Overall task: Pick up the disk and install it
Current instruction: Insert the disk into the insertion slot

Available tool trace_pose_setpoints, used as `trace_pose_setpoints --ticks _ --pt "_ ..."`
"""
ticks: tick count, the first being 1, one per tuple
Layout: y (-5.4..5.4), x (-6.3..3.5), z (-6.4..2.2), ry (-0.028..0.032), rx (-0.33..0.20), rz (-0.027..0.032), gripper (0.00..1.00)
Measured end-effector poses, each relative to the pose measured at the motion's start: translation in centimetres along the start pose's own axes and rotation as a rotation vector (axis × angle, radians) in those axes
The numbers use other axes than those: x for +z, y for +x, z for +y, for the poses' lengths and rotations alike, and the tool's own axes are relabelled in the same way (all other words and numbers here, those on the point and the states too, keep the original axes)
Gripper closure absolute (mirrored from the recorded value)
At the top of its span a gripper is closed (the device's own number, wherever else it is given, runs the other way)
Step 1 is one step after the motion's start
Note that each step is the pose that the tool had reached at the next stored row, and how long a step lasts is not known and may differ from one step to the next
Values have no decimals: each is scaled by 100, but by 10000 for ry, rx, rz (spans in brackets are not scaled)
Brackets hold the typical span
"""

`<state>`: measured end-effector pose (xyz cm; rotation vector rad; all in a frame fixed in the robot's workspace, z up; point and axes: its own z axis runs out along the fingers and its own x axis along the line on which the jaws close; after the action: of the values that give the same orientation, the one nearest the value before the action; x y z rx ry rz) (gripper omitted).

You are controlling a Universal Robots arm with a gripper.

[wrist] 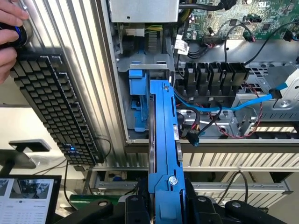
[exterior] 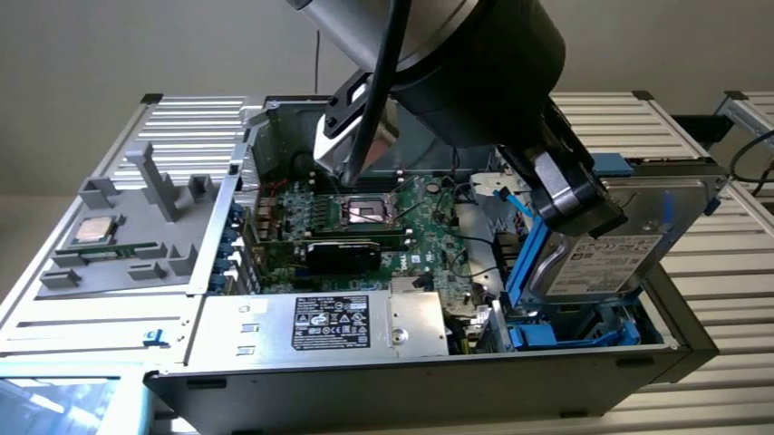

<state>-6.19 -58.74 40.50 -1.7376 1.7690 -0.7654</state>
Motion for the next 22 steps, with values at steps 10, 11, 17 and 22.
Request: trace_pose_setpoints --ticks 10,11,17,22 --pt "26 41 49 29 50 -50 62" --pt "33 45 52 28 60 -61 62" --pt "52 72 82 27 103 -100 62" --pt "54 94 105 26 130 -125 62"
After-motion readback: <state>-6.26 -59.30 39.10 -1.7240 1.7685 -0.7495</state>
